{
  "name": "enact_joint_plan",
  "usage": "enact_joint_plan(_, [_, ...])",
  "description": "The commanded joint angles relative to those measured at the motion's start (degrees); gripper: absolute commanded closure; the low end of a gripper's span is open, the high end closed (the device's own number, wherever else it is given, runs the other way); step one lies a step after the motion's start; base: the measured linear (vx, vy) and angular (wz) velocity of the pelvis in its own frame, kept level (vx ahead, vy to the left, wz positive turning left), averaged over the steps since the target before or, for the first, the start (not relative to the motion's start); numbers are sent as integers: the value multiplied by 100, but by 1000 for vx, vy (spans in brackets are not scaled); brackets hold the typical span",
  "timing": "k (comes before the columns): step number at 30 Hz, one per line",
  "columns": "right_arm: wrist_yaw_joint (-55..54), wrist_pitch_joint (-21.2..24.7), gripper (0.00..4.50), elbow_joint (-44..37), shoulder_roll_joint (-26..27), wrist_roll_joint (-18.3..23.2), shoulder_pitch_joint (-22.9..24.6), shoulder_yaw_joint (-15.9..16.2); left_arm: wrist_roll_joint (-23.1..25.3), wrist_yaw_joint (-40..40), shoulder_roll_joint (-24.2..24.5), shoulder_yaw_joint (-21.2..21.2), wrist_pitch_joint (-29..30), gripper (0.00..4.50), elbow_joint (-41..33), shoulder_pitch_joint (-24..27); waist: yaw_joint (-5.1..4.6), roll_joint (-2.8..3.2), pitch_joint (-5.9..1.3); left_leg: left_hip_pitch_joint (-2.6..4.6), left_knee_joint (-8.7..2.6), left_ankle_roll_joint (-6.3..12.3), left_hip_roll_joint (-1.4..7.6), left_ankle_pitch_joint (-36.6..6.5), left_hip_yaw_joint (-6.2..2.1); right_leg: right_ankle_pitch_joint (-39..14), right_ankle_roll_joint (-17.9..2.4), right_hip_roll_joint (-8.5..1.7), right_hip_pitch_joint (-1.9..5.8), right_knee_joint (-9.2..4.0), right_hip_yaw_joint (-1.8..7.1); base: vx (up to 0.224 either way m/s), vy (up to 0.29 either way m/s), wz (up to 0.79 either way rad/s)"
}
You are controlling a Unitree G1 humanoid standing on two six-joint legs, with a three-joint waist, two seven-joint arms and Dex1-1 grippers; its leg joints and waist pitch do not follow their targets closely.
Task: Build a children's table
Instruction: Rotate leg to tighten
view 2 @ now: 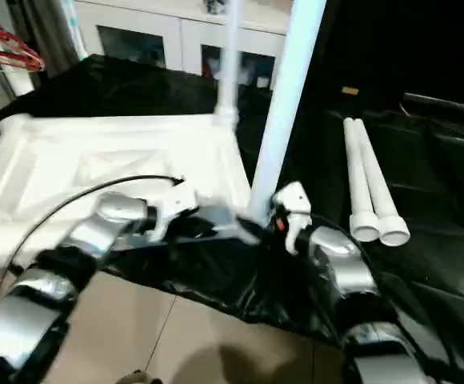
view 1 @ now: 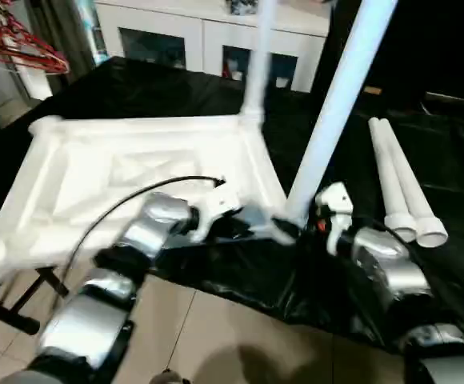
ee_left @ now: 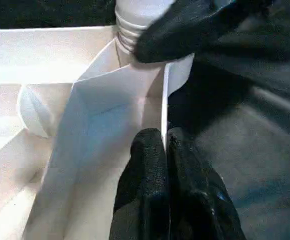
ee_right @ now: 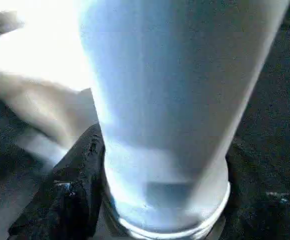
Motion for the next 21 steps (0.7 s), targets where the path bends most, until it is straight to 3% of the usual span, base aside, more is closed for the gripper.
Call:
enact_joint_plan(1, [-519,8,178,142,312,-225,4,231,-20,825,-266,203,109,450,0,-261,-19,-26,-375,83,-411,87,271,-1157,-143,-1515,-1095,-446,275,-434,332,0,0,0])
enact_joint_plan(6, [-1087,-66,178,424,642,-280,-159,134,8,962,-476,178,39,450,148,-328,-21,-10,-389,61,-397,275,271,-963,-135,-981,-1213,-432,298,-381,328,0,0,0])
enact_joint_plan(7, [-1077,-146,143,464,671,-296,-187,156,16,953,-497,161,-8,450,159,-323,-22,-3,-388,63,-397,304,271,-985,-133,-935,-1246,-431,303,-379,326,0,0,0])
enact_joint_plan(12, [-703,-252,89,477,605,-204,-246,148,-1,651,-437,89,-243,450,112,-236,-27,7,-375,68,-404,327,270,-1147,-130,-1064,-1239,-433,314,-407,330,0,0,0])
enact_joint_plan(20, [1021,-401,72,249,-123,-166,-155,454,-129,-546,-32,-76,-654,450,-233,122,-5,-11,-374,48,-378,504,296,-1033,-114,-894,-1335,-431,336,-371,324,0,0,0])
enact_joint_plan(21, [1534,-449,72,111,-279,-109,-69,537,-173,-786,42,-101,-700,450,-301,175,14,-50,-373,43,-375,527,303,-1000,-111,-917,-1339,-435,347,-363,319,0,0,0])
